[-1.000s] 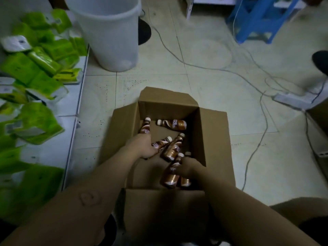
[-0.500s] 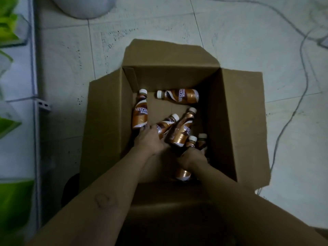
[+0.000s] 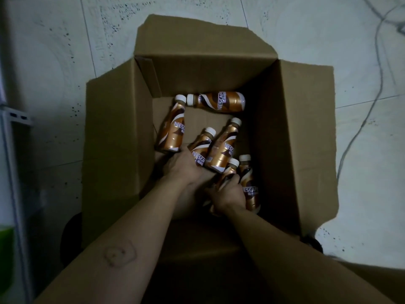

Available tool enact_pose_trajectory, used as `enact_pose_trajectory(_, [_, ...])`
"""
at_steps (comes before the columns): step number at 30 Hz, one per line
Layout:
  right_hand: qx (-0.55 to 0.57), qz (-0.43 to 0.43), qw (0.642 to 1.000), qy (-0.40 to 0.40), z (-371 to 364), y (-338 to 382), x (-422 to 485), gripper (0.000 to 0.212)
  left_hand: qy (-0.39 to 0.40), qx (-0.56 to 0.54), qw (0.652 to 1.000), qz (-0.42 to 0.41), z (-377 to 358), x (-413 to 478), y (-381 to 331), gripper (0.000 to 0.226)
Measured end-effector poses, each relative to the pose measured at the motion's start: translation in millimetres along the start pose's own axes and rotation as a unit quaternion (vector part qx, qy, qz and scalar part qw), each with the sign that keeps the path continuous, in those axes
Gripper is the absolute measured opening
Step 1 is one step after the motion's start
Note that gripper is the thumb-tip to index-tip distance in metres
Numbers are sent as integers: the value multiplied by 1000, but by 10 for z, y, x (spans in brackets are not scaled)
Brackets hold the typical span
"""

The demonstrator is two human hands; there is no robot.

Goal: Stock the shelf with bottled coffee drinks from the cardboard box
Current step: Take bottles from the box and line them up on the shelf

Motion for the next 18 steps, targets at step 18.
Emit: enact_pose_trajectory(18, [171,278,945,28,1162,1364,-1204,67,-181,-211,958,-65,1471,-1350,-224,70])
Point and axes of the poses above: each hand's wrist, its own x-axis towards the middle knuckle, its own z-axis out of the back of the hand, y = z × x, the point moved 8 cm from there along x, towards the middle knuckle, and after that the axes turned 12 degrees about x, right-handed, at the moved point
